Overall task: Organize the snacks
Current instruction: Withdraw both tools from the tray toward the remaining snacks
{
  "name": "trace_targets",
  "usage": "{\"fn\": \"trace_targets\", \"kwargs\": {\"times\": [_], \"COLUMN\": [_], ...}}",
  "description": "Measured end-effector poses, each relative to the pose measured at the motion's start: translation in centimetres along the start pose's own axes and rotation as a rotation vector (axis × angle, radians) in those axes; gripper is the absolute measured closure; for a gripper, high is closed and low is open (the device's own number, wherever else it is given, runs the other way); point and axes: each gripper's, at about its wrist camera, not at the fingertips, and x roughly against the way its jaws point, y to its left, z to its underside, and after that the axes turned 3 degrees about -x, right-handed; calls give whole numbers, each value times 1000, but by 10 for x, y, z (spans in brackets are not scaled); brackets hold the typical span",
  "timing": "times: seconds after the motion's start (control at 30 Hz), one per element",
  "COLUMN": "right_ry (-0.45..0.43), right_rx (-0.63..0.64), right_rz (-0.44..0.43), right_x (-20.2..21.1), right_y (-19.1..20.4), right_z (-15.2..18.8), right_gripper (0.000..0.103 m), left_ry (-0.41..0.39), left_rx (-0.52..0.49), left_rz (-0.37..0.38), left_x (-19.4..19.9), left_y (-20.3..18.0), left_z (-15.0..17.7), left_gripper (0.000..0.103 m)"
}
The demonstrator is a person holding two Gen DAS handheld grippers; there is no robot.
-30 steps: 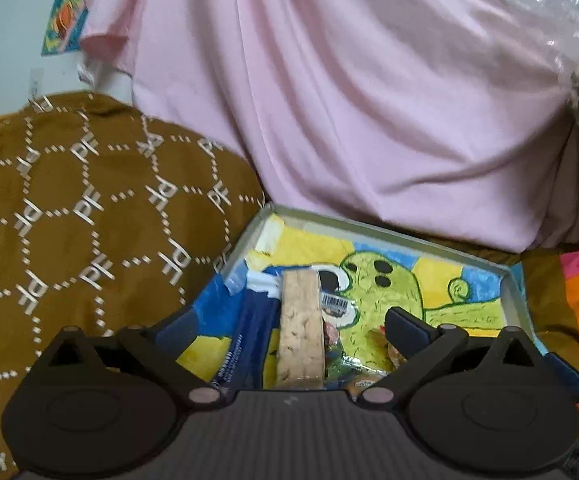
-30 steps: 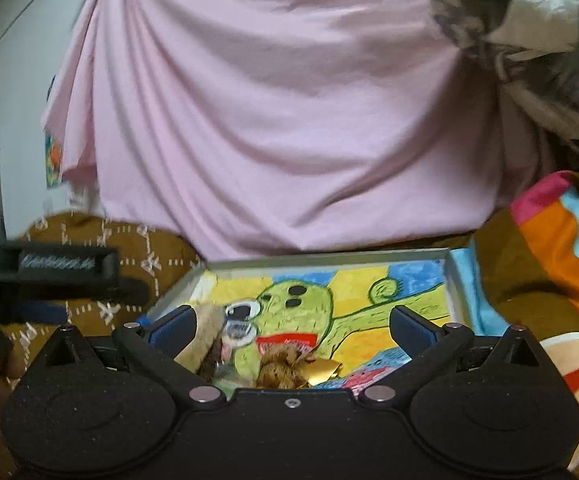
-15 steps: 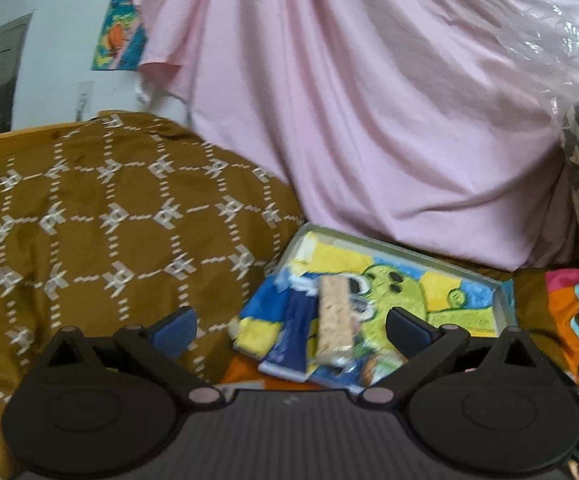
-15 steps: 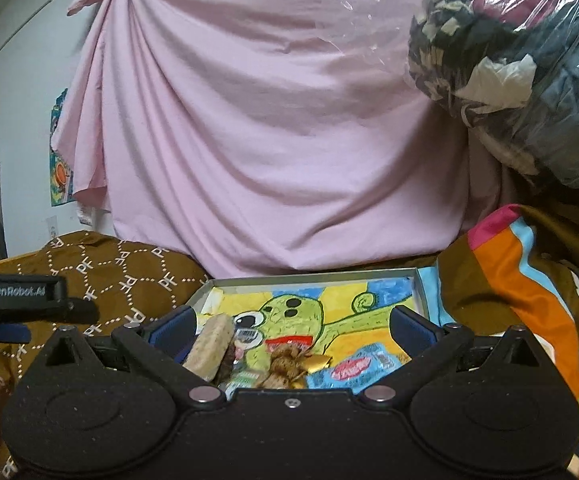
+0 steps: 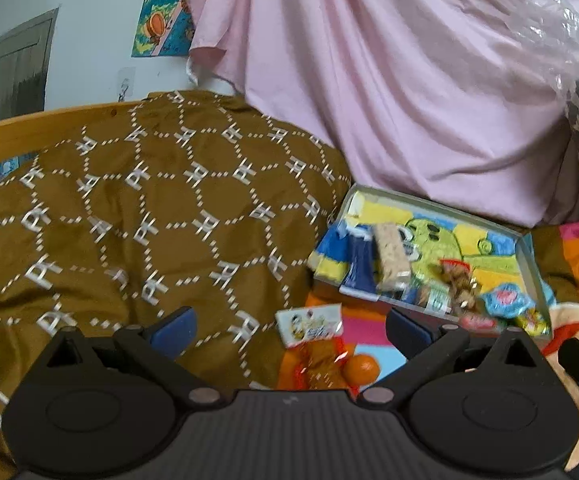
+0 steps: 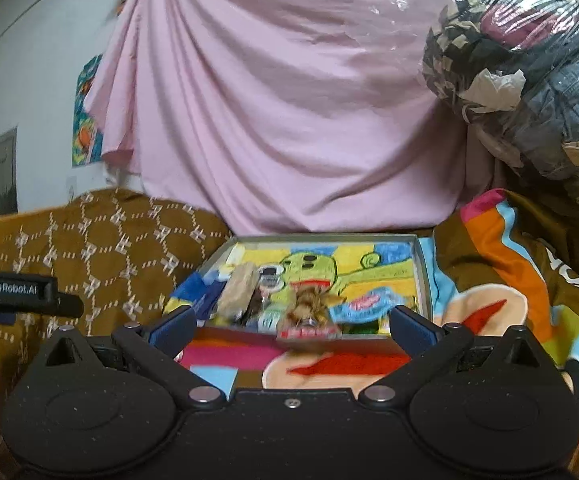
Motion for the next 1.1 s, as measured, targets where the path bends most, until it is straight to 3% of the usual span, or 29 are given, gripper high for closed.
{"fn": "trace_targets", "kwargs": {"times": [0.17,0.6,1.1], "right_ry": [47,277,348], "right_rx": [25,102,126], "right_rz": [-20,-63,-70], "right_x": [11,10,-10], "right_y": [12,37,45], "right_z": [16,54,66], "right_gripper": [1,1,1], "left_ry": [32,134,177], "left_rx": [4,-49,-116], "left_rz": [3,3,27], "left_x": [4,6,-5], "left_y": [17,34,34], "left_z": [21,64,78], "left_gripper": [0,0,0]}}
